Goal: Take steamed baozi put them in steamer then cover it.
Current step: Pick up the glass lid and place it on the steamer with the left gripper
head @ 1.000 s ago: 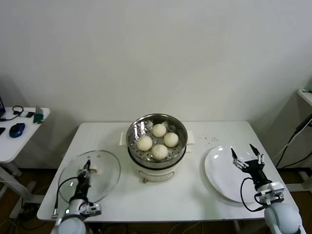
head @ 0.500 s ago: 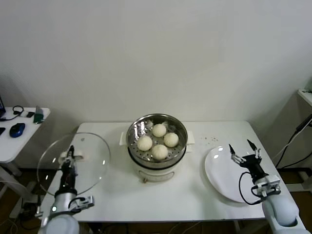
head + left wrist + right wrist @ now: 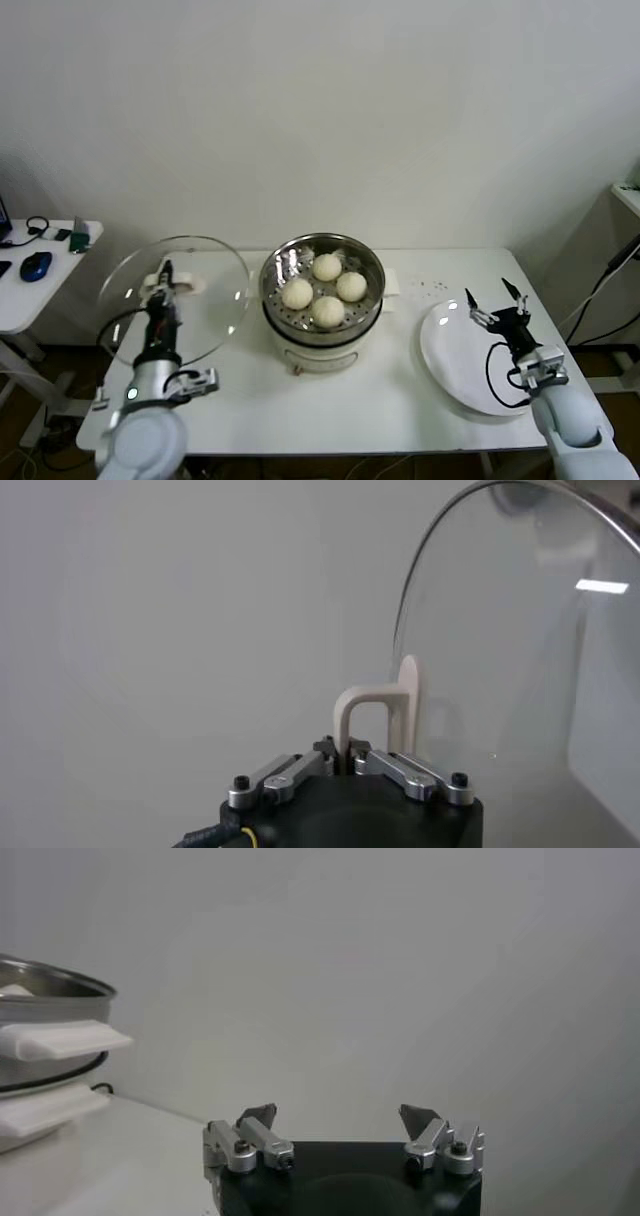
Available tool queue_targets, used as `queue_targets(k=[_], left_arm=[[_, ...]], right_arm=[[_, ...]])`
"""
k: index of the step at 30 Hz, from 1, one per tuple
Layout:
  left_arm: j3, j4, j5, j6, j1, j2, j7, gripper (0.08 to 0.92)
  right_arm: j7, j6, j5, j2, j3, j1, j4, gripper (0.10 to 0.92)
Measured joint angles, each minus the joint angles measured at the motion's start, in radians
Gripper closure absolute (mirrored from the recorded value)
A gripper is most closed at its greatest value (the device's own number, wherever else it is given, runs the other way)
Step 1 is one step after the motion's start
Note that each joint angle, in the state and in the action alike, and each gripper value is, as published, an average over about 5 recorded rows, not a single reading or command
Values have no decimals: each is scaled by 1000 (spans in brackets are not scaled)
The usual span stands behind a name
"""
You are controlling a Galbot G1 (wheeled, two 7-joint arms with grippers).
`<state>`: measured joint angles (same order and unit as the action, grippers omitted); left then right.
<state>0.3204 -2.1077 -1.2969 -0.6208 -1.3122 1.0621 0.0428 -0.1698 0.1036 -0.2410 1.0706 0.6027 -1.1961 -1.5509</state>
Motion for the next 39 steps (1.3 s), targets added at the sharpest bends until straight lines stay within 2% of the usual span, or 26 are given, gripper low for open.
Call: queue_targets(k=[6,14,27,39], left_arm=[[-166,23,-63,-70,170,20,132,853],[-341,93,-139,-115,341,111,245,853],[-481,250,-201,-116,459,300,289,853],[-500,381,-207,-116,499,402,279,853]], right_arm=[[-1,9,4,-8,15,-3,19,203],[-5,18,7,-12,43,-19,36,203],[-13,28,17,-2,83,-46,49,203],[-16,38,29,9,97,-49,67,203]])
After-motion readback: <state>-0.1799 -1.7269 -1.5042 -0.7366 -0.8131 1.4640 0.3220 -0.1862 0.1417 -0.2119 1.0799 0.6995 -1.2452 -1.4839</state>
